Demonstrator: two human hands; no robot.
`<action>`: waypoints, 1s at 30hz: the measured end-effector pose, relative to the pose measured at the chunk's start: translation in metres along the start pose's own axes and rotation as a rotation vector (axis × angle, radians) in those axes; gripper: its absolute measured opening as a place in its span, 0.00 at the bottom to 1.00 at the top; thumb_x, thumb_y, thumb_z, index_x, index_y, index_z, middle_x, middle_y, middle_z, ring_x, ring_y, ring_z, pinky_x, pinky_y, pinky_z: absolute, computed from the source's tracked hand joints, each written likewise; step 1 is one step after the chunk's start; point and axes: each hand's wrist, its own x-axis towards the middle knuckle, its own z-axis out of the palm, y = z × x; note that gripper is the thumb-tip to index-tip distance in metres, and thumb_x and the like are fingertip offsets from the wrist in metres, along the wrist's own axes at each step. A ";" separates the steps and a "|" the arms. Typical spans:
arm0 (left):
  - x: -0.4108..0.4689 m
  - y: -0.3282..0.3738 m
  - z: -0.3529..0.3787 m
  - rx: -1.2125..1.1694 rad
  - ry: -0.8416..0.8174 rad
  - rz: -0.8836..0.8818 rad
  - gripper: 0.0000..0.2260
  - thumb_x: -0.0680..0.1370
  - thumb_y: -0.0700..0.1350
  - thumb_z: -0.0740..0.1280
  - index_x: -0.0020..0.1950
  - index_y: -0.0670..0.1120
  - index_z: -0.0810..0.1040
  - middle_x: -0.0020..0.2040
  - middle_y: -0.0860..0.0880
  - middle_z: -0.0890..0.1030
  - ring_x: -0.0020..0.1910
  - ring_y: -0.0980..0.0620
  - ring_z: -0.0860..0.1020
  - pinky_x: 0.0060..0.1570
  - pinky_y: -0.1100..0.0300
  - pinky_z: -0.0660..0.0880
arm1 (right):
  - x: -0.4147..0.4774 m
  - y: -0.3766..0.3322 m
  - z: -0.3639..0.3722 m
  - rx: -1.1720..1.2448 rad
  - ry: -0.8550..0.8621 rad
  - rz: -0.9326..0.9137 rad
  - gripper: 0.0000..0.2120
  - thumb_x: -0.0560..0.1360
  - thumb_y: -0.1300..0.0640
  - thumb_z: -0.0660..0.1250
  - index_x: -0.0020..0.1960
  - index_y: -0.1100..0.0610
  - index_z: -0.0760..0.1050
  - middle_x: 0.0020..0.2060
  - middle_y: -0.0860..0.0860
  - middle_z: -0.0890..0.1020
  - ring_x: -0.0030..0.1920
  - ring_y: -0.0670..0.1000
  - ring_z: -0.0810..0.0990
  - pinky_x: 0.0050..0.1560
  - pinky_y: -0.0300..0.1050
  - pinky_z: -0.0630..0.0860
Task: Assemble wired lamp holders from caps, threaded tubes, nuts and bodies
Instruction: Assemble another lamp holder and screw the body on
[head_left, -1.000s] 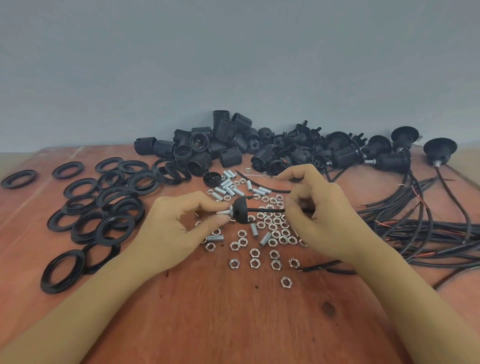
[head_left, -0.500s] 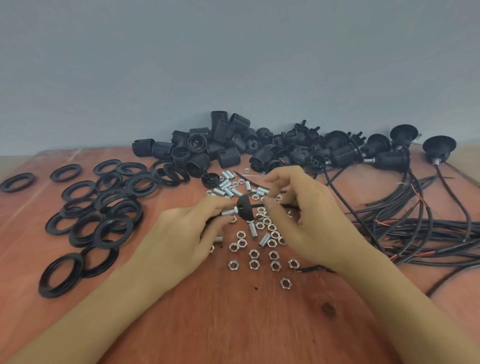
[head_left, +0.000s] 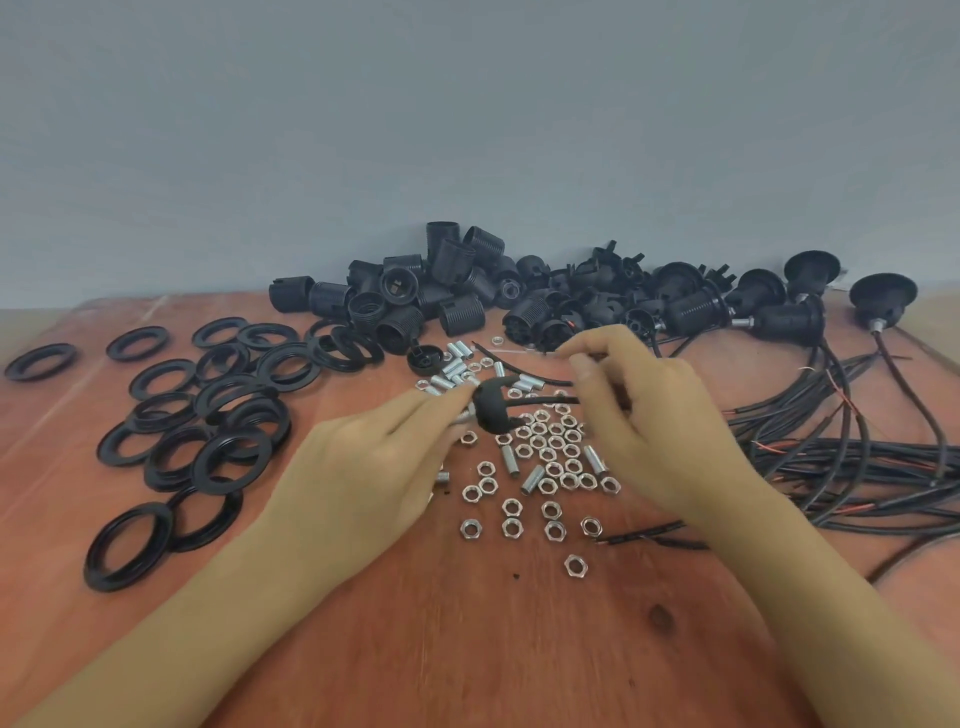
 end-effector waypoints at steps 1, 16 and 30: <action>0.000 -0.001 -0.001 0.008 0.000 -0.007 0.13 0.79 0.44 0.64 0.60 0.39 0.81 0.41 0.49 0.82 0.31 0.48 0.80 0.26 0.56 0.77 | 0.001 0.007 -0.003 -0.019 0.022 0.040 0.07 0.82 0.52 0.57 0.55 0.51 0.73 0.23 0.48 0.73 0.23 0.49 0.70 0.26 0.46 0.65; -0.003 0.009 0.004 -0.093 -0.198 -0.047 0.17 0.79 0.50 0.61 0.64 0.48 0.79 0.40 0.53 0.84 0.33 0.50 0.82 0.28 0.59 0.76 | -0.003 0.011 0.010 0.319 -0.168 0.129 0.10 0.79 0.61 0.64 0.53 0.46 0.73 0.26 0.44 0.72 0.27 0.43 0.69 0.32 0.33 0.68; -0.010 0.028 0.021 -0.808 -0.322 -0.482 0.18 0.76 0.46 0.68 0.62 0.65 0.73 0.42 0.54 0.81 0.29 0.51 0.79 0.27 0.58 0.74 | -0.005 -0.002 0.008 0.513 -0.249 0.081 0.10 0.72 0.53 0.75 0.52 0.47 0.78 0.35 0.49 0.84 0.27 0.39 0.75 0.31 0.27 0.68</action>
